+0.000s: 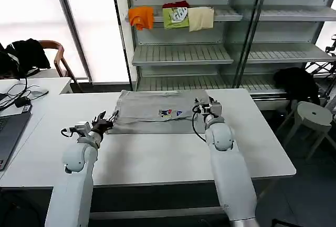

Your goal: Fold and organize the clothes.

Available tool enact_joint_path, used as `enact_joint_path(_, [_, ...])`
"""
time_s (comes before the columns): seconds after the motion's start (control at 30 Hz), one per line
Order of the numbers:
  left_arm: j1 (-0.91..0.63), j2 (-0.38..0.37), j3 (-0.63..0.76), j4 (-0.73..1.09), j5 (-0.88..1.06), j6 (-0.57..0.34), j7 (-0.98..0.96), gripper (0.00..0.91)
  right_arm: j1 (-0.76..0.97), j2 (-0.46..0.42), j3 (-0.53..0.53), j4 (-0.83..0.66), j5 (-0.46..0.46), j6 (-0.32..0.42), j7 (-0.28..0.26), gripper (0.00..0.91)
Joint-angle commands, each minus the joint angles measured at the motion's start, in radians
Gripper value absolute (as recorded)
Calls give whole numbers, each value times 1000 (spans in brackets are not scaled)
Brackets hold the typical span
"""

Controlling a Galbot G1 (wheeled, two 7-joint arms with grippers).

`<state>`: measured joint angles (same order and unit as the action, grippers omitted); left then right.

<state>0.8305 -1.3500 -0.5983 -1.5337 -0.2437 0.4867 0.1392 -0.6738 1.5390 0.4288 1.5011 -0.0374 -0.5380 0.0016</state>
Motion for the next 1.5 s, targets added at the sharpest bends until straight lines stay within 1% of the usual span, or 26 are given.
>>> enact_joint_path(0.03, [62, 16, 3, -25, 36, 32, 4, 907, -198, -71, 44, 180, 0, -40, -41, 907])
enact_joint_path(0.27, [75, 25, 4, -7, 63, 34, 2, 907, -301, -81, 100, 209, 21, -37, -46, 907])
enact_joint_path(0.53, [70, 23, 0, 15, 78, 32, 3, 907, -339, -80, 104, 204, 14, -30, -55, 907])
enact_joint_path(0.57, [69, 23, 0, 16, 78, 31, 3, 907, -337, -77, 102, 198, 11, -29, -54, 856])
enact_joint_path(0.6, [68, 23, 0, 18, 78, 31, 3, 907, -335, -75, 100, 195, 7, -29, -54, 826])
enact_joint_path(0.63, [64, 23, 0, 23, 78, 31, 3, 907, -330, -70, 96, 189, 2, -28, -54, 635])
enact_joint_path(0.67, [63, 23, 0, 27, 79, 30, 3, 907, -326, -66, 92, 182, -2, -27, -54, 514])
enact_joint_path(0.7, [61, 23, 0, 29, 78, 29, 3, 907, -323, -62, 88, 176, -4, -26, -53, 242])
enact_joint_path(0.73, [59, 23, 0, 32, 78, 27, 3, 907, -316, -56, 83, 167, -12, -23, -53, 121])
enact_joint_path(0.77, [59, 23, 0, 34, 77, 26, 4, 725, -309, -50, 80, 160, -17, -21, -52, 0])
enact_joint_path(0.8, [58, 24, 0, 36, 77, 24, 6, 343, -304, -47, 77, 153, -21, -21, -51, 0])
enact_joint_path(0.83, [57, 24, 1, 38, 77, 23, 6, 222, -300, -42, 74, 148, -23, -19, -51, 0])
enact_joint_path(0.87, [56, 24, 1, 40, 77, 23, 10, 50, -298, -38, 72, 146, -24, -18, -51, 0])
enact_joint_path(0.9, [55, 24, 2, 42, 77, 23, 16, 10, -295, -36, 70, 144, -26, -18, -51, 0])
enact_joint_path(1.27, [41, 23, 8, 57, 83, 27, 41, 10, -287, -39, 60, 148, -29, -16, -55, 0])
enact_joint_path(1.5, [30, 21, 11, 66, 100, 25, 39, 0, -289, -47, 63, 155, -24, -13, -66, 0])
